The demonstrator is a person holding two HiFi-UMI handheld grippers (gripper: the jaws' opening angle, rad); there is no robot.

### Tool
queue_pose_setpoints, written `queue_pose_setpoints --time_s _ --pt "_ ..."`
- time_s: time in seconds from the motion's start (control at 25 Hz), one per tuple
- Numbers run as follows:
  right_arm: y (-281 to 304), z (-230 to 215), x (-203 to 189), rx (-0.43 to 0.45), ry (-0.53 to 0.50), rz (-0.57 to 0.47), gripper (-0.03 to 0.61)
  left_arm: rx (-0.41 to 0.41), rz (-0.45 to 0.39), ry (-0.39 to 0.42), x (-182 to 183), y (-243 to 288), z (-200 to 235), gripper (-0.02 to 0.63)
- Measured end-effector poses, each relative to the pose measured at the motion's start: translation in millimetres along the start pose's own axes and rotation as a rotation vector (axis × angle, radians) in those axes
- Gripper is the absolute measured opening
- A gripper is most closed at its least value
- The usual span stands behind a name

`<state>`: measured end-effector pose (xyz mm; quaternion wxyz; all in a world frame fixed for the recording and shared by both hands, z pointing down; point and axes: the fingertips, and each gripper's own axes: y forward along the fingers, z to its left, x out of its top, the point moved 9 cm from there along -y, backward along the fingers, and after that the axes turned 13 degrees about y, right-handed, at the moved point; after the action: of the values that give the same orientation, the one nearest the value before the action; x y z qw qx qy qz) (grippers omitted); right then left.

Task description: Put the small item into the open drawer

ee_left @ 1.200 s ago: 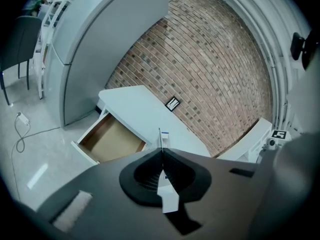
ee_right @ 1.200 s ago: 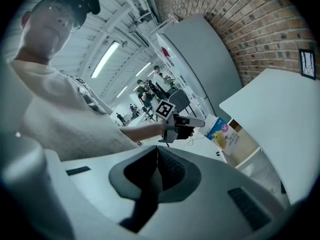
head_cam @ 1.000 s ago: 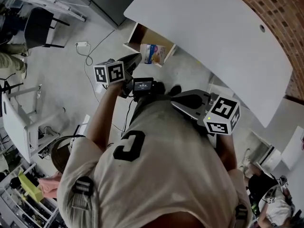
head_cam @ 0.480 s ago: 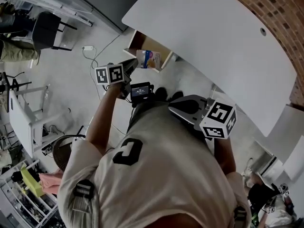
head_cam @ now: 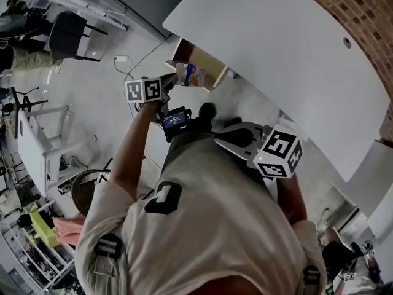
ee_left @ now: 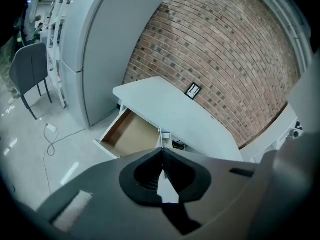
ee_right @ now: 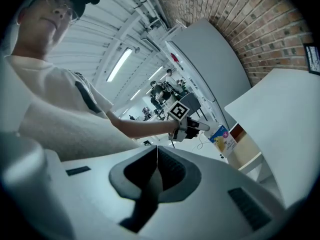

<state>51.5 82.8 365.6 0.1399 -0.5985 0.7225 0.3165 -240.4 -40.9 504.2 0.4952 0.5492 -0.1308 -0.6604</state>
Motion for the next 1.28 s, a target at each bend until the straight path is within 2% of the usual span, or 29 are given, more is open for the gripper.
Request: queue_pose_setpoints --time_s 0.32,0.84,1.04,1.28 --pt "30 -5 20 -0.063 0.053 -0.042 0.006 -0.050 0.040 0.006 -1 8 46 0.002" --pt "131 -22 79 -0.156 0.146 -0.049 0.006 -0.189 0.127 0.011 21 42 155 0.002" --pt "150 -24 89 -0.212 0.183 -0.043 0.006 -0.245 0.157 -0.006 26 73 171 0.002" --pt "149 -25 82 -0.271 0.240 -0.050 0.006 -0.285 0.213 -0.044 19 116 165 0.003"
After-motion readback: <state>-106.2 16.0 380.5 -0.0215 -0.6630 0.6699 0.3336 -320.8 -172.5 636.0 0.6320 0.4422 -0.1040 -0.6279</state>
